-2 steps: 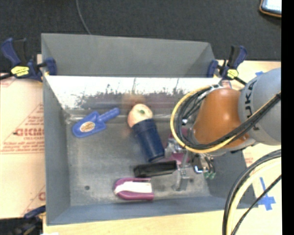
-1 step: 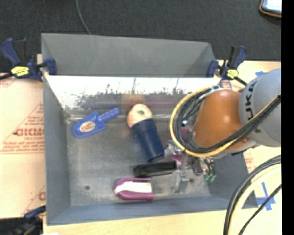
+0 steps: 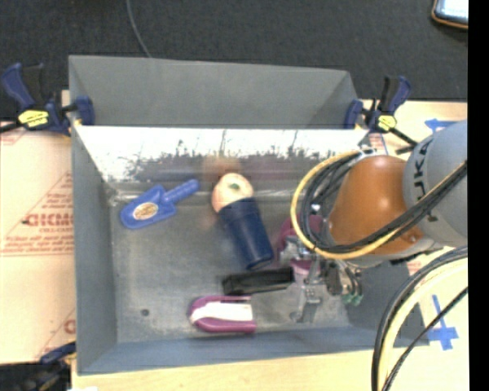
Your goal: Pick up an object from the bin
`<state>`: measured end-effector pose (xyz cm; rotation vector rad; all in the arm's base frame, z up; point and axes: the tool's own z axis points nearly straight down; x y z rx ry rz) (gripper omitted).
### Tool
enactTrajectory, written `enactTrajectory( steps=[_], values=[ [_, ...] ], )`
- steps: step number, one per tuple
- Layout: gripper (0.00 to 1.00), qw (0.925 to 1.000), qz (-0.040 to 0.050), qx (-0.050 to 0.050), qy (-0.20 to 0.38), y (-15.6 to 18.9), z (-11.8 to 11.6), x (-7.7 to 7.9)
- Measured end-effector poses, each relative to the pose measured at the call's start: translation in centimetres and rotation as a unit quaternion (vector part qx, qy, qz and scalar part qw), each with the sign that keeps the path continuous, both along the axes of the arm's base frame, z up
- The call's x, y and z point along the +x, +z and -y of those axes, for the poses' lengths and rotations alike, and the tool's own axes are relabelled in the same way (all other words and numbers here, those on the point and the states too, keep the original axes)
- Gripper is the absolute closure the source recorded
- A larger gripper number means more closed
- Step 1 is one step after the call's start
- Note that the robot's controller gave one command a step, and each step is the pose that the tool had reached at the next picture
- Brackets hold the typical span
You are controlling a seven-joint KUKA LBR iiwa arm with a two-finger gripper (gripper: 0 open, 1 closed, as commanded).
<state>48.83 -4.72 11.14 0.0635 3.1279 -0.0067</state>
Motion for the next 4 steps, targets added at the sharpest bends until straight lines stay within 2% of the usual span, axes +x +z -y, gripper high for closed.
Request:
enactTrajectory(
  steps=[1, 2, 3, 4],
  values=[
    [0.00, 1.0000, -0.0010, 0.000, -0.002, -2.0, -2.7, 0.4],
    [0.00, 1.0000, -0.0027, 0.000, 0.006, -2.8, -4.6, 0.0],
    [0.00, 0.9944, -0.0027, -0.001, 0.106, -4.2, -6.7, 0.6],
    [0.00, 0.9994, -0.0048, 0.000, 0.033, -4.1, -7.3, 0.2]
  ],
)
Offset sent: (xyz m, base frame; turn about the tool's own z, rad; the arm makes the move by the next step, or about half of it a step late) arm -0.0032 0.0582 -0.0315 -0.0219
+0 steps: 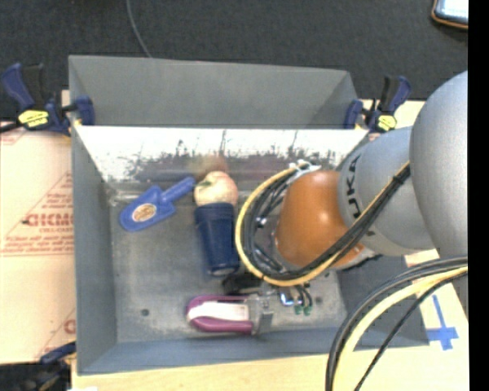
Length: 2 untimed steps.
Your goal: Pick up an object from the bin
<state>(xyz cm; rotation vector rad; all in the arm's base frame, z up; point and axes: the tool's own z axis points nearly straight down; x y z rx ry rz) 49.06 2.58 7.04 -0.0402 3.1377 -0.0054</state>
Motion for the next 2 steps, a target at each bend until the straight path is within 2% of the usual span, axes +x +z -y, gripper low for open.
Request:
enactTrajectory(
  steps=[1, 2],
  values=[
    [1.00, 0.9980, 0.0066, -0.001, 0.062, 0.12, -0.27, 1.31],
    [1.00, 0.9980, 0.0067, -0.001, 0.063, 0.13, -0.27, 1.31]
  ],
)
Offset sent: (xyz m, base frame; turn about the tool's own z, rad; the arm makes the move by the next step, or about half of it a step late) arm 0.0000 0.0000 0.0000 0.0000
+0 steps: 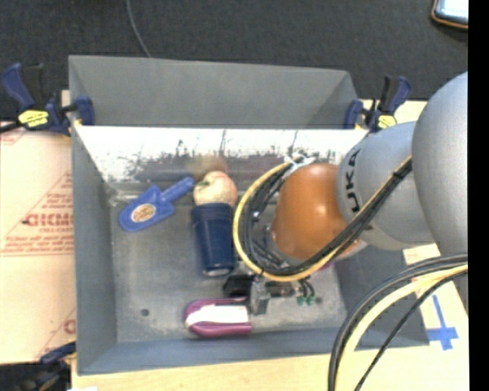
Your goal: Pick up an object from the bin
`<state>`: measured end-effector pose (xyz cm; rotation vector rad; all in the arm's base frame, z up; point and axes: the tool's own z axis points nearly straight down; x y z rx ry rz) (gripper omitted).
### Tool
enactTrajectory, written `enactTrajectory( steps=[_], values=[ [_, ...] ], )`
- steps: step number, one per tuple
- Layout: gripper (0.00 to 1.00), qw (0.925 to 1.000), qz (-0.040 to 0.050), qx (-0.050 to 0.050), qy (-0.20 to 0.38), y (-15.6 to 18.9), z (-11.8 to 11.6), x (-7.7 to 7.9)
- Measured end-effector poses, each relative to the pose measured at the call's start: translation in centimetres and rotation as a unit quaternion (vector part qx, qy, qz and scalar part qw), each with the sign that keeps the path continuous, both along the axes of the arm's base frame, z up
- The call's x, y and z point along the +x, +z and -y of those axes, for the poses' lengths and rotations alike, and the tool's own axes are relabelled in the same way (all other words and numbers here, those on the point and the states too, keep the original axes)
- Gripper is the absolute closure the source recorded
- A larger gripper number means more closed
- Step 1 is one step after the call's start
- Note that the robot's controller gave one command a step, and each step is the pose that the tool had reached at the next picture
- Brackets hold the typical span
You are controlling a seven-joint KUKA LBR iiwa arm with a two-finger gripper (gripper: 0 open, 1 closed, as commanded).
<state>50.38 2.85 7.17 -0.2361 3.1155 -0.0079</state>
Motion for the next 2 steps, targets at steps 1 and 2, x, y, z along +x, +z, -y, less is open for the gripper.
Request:
enactTrajectory(
  steps=[1, 2],
  values=[
    [1.00, 0.9999, -0.0005, 0.000, 0.011, 9.3, -0.8, -0.8],
    [1.00, 0.9999, -0.0001, 0.000, 0.012, 14.6, -4.0, 0.0]
  ],
)
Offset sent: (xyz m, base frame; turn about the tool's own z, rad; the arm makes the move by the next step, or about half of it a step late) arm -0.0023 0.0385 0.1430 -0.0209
